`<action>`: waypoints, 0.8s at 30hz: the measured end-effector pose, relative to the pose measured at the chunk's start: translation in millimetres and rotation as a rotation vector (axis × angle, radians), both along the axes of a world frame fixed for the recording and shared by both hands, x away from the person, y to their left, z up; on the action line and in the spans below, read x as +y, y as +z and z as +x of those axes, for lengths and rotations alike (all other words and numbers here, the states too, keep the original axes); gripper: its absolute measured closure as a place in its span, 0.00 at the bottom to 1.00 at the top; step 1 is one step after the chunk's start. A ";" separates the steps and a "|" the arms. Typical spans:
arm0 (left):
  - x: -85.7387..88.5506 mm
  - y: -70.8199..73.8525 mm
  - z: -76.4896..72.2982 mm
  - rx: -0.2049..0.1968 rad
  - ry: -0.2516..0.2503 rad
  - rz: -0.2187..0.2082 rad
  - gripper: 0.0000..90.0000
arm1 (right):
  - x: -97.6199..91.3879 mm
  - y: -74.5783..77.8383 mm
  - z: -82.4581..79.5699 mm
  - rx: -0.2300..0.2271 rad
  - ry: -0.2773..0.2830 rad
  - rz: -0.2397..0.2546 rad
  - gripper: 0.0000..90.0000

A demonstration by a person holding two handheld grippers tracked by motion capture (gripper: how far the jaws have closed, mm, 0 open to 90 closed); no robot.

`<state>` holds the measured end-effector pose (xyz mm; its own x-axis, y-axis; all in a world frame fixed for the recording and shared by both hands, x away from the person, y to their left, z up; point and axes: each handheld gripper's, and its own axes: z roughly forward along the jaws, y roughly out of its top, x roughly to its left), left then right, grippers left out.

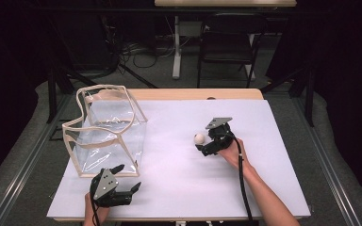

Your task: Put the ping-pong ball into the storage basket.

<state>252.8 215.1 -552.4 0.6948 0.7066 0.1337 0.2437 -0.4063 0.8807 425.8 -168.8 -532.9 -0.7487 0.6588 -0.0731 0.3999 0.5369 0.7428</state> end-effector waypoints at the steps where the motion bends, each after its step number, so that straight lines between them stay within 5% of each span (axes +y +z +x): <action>1: 0.0 -0.1 0.1 0.000 0.000 -0.001 0.18 | 0.4 -0.6 0.4 0.000 0.000 0.000 0.01; 20: -0.8 -0.6 0.6 0.003 0.000 -0.005 0.18 | 8.7 -13.8 8.5 0.013 -0.017 0.018 0.02; 24: -0.8 -0.6 0.7 0.003 -0.002 -0.003 0.18 | 12.2 -16.4 9.4 0.015 -0.010 0.001 0.11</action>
